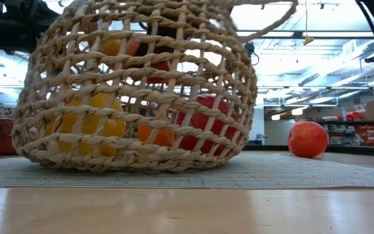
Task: Build produce basket
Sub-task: Put the red mango into the brown woven basket, then put the red apple into the brown woven basket
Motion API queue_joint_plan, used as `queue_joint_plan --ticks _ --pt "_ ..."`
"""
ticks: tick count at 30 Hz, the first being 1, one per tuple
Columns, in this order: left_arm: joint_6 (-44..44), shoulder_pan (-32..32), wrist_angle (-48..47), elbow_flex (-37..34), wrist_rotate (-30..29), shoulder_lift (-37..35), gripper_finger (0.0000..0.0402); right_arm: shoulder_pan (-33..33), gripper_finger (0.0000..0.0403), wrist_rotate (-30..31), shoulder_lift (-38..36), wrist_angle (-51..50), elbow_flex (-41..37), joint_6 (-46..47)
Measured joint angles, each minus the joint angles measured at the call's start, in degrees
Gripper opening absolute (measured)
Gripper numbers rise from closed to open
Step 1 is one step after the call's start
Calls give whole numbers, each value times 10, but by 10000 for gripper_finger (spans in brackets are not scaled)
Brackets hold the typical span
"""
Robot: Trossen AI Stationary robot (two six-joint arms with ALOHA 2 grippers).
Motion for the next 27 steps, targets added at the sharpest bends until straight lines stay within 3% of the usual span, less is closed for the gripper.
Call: queue_joint_plan --ticks 3,16,27 --pt "0 0 1 0 0 0 389 0 282 -35 0 6 -10 -17" --pt "0 0 1 0 0 0 389 -2 284 -34 0 3 -14 -27" --pt "0 0 1 0 0 0 389 -3 347 7 -6 -3 -14 -28"
